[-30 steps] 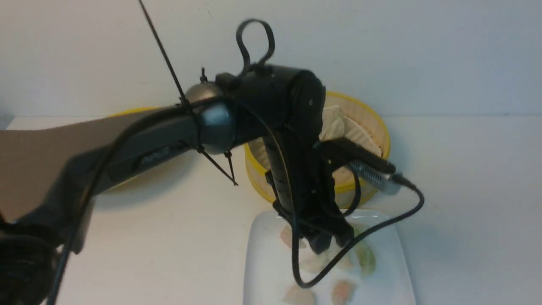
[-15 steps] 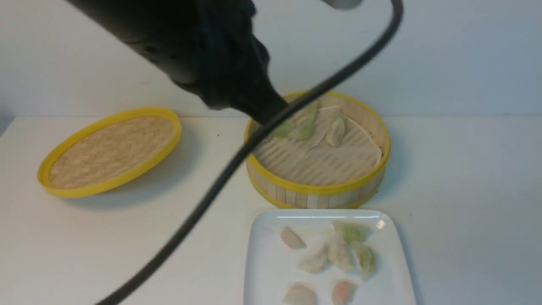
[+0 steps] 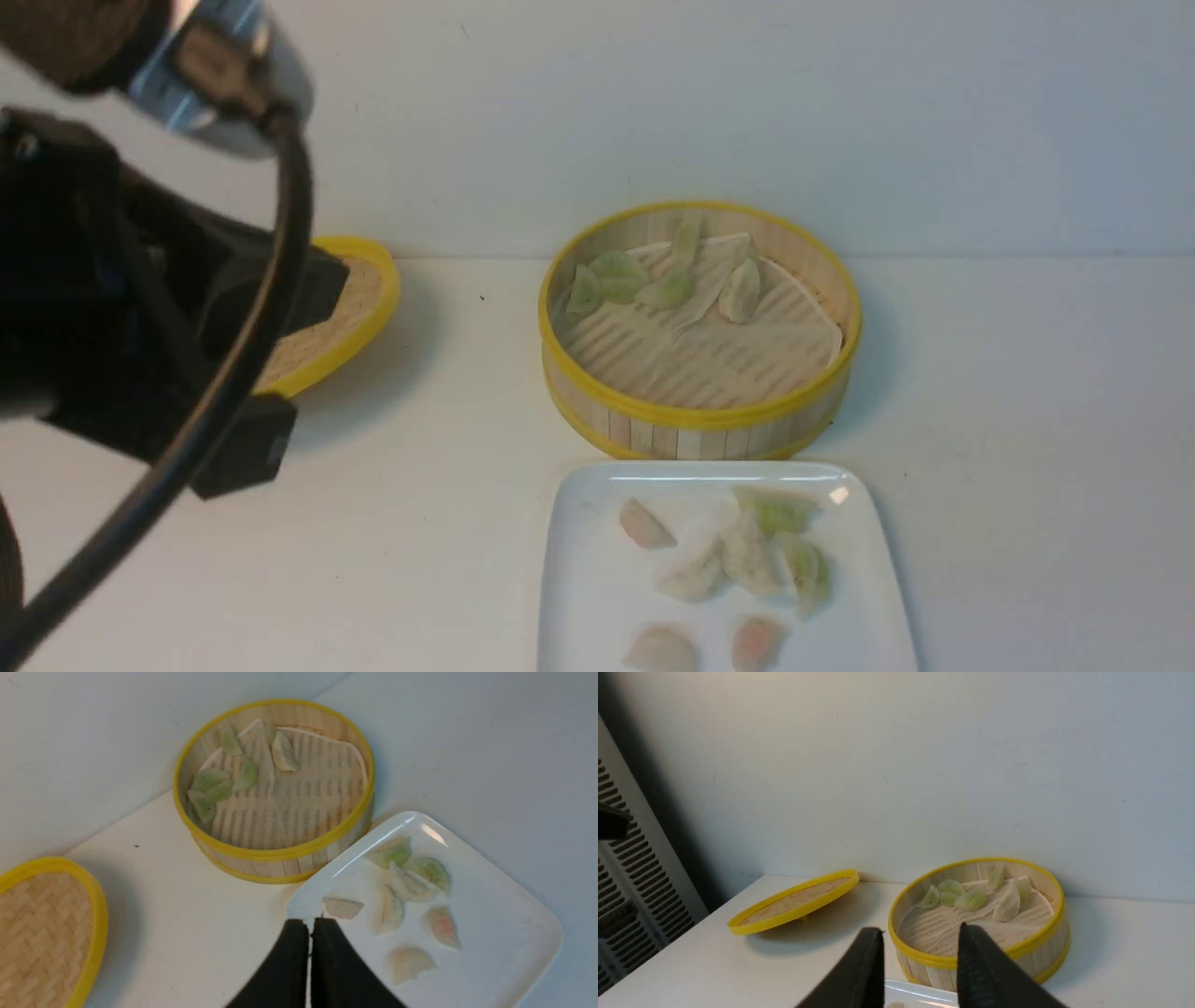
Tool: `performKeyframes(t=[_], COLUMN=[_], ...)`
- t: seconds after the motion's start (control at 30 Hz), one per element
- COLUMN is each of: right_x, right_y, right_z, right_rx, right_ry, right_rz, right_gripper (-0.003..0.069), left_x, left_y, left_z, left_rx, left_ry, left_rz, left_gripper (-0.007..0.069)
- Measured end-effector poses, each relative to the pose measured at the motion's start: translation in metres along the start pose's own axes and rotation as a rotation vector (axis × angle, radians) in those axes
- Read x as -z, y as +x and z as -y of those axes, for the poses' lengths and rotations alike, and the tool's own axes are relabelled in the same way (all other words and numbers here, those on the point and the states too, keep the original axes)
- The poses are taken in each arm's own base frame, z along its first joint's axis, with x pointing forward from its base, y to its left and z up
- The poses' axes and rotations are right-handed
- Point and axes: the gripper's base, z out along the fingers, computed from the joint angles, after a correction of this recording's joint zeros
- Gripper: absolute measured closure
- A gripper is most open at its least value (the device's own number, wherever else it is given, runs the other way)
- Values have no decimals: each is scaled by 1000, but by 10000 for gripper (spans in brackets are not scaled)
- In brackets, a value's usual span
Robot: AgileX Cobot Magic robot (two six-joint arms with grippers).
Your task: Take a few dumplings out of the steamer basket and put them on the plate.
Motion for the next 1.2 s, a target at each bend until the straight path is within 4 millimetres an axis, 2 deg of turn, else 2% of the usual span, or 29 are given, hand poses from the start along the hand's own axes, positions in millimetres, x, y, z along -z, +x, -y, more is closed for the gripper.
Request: performKeyframes(t=[0.1,0.13,0.2,0.27,0.43,0.67,1.2], right_x=[-11,-13,-22,-27,-39,-40,-40], right_y=[12,14,24,29,38,32,30], right_z=[0,0,1,1,1,5,5], right_rx=[-16,-17,-24,-30,-19,225,188], right_ry=[-24,-28,-43,-59,-95,-41,-42], right_rz=[-10,-10,-13,7,99,223,241], right_gripper=[493,510,594,642,671,673,673], left_x=[-4,-6,-8,-11,-13,-14,-13], left_y=[34,39,57,70,91,92,89], left_z=[-3,-4,-5,-7,-8,-7,-6], left_rx=[47,53,78,102,131,132,124], left_ry=[-38,-43,-63,-77,-95,-78,-69], left_rz=[48,48,68,76,103,163,196], left_gripper=[631,631,631,631,631,631,631])
